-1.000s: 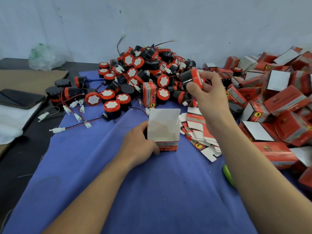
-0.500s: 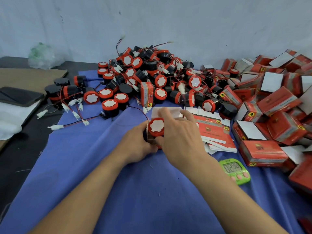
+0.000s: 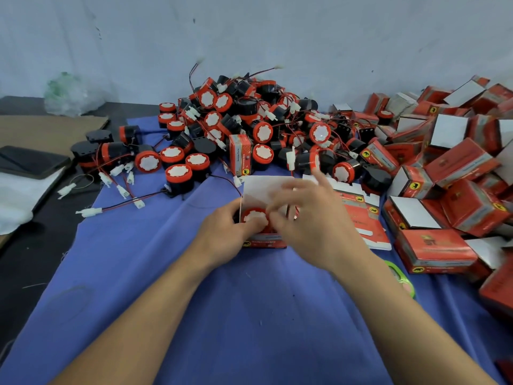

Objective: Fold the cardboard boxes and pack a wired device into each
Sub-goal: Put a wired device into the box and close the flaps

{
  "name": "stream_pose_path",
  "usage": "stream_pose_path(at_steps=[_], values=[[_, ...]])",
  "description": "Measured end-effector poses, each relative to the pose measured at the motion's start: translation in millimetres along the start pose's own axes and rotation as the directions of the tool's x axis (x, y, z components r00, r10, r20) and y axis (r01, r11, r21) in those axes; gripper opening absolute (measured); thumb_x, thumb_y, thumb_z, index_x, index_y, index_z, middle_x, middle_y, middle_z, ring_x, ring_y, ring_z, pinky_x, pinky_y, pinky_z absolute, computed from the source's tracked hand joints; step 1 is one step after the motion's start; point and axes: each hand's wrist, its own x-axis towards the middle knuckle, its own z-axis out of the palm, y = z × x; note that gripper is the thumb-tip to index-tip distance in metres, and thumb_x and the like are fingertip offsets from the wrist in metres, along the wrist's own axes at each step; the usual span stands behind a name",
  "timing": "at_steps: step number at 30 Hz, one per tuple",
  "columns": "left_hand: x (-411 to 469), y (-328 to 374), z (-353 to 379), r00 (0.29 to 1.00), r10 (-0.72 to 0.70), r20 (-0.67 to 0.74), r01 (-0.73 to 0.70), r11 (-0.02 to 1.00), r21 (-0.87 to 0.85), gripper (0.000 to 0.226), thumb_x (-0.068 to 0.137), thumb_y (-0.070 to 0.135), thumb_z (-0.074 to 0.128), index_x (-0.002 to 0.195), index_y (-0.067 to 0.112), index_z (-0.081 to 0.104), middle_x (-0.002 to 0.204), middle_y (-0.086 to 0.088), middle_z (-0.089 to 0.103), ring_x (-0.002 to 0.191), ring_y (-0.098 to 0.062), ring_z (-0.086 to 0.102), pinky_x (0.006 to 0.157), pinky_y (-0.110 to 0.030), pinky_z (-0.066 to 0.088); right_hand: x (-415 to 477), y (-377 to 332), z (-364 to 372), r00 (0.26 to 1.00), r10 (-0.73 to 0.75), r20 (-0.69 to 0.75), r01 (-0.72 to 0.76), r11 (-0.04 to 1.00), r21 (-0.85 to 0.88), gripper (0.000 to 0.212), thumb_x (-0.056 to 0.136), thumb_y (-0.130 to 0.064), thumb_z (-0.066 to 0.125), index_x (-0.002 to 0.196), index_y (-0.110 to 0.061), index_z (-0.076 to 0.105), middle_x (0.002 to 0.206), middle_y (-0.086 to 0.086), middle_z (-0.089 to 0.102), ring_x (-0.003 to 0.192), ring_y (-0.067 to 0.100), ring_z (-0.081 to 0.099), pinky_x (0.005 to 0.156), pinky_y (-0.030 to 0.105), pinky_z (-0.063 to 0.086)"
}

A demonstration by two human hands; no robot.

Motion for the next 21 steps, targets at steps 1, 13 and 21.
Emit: stream_pose_path(at_steps=[1,13,21], values=[[1.1,-0.2,0.5,1.000,-0.012,-0.013,0.012,1.000,0.008,0.034,0.079,0.060,0.063,0.107,0.044,0.072,0.103,0.020,0.076,0.100,-0.007,0.071,0.095,-0.046,0.056,1.4,3.7,-6.3,0.978,0.124,-0.165,-0.099,0.983,0.155,0.016,0.090,-0.024,0.064,0.094,-0.030,0.078,0.096,-0.013,0.072,0.103,0.010,0.062,0.114,0.020,0.028],[7.6,-6.2,2.8,0.998,-0.021,-0.055,0.023,0.999,0.037,0.010,0.096,0.041,0.070,0.095,0.051,0.067,0.093,0.034,0.072,0.089,0.007,0.068,0.076,-0.023,0.051,47.2,13.2,-21.4,0.937,0.348,0.004,-0.335,0.899,0.283,0.024,0.095,-0.035,0.067,0.076,-0.020,0.065,0.052,-0.006,0.053,0.046,0.006,0.043,0.046,0.021,0.036],[0.8,0.9,9.0,0.995,-0.041,-0.095,0.050,0.994,0.094,0.043,0.080,0.064,0.051,0.117,0.043,0.058,0.108,0.021,0.070,0.104,-0.008,0.065,0.093,-0.042,0.055,10.4,4.1,-33.9,0.923,0.382,-0.050,-0.324,0.839,0.437,0.019,0.093,-0.018,0.065,0.077,-0.026,0.071,0.062,-0.003,0.069,0.044,0.008,0.052,0.038,0.018,0.036]])
